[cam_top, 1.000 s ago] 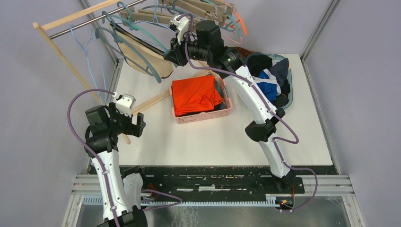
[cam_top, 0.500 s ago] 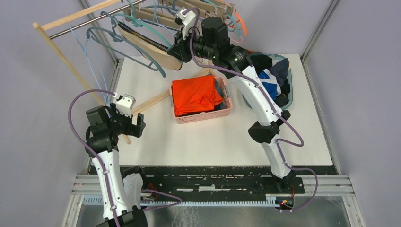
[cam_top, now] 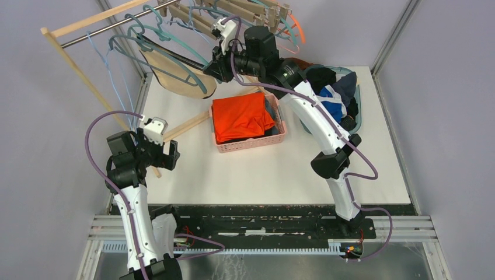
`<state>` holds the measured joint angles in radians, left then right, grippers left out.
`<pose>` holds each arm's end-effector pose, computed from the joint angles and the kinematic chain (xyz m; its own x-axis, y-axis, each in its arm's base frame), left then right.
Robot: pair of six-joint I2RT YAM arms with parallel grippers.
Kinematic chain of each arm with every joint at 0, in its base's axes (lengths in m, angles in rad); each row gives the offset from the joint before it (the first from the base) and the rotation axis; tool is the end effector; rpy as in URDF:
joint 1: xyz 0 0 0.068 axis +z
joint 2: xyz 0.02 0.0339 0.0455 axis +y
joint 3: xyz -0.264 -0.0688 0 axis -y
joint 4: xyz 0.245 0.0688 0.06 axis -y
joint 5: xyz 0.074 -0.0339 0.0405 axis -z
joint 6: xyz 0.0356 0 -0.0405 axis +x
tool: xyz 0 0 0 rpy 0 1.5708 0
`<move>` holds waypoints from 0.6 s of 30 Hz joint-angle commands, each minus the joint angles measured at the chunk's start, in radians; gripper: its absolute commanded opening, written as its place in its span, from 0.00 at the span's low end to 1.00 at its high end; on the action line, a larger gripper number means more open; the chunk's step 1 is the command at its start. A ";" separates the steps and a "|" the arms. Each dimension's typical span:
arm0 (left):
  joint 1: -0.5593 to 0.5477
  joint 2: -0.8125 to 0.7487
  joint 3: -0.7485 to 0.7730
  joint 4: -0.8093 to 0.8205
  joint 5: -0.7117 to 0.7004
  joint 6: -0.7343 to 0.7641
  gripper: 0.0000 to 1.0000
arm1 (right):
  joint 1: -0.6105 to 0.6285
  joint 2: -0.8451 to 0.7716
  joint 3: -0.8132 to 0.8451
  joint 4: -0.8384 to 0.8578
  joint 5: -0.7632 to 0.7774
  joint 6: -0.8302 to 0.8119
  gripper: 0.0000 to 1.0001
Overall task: Remove the underwear clipped to the hanger
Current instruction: Pick up the hanger from the clothesline.
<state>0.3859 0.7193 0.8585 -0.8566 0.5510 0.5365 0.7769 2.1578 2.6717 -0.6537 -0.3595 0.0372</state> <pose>0.1315 0.0333 0.3123 -0.5006 0.2667 -0.8236 0.3498 0.9325 0.0893 0.3166 0.3289 0.4910 -0.1329 -0.0819 -0.9877 -0.9004 0.4266 0.0858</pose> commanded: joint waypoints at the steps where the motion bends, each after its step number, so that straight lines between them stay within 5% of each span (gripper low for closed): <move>1: 0.002 -0.007 -0.002 0.047 0.001 0.011 0.99 | 0.003 -0.059 -0.022 0.070 0.009 -0.011 0.19; 6: 0.002 -0.006 -0.005 0.045 -0.003 0.012 0.99 | 0.002 -0.032 0.006 0.083 0.016 -0.018 0.43; 18: 0.001 0.006 -0.002 0.036 -0.028 0.022 0.99 | 0.004 0.054 0.108 0.130 0.013 -0.013 0.55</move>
<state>0.3859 0.7216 0.8497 -0.8570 0.5400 0.5369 0.7769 2.1857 2.7213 -0.5869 -0.3546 0.0212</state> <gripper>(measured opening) 0.993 0.551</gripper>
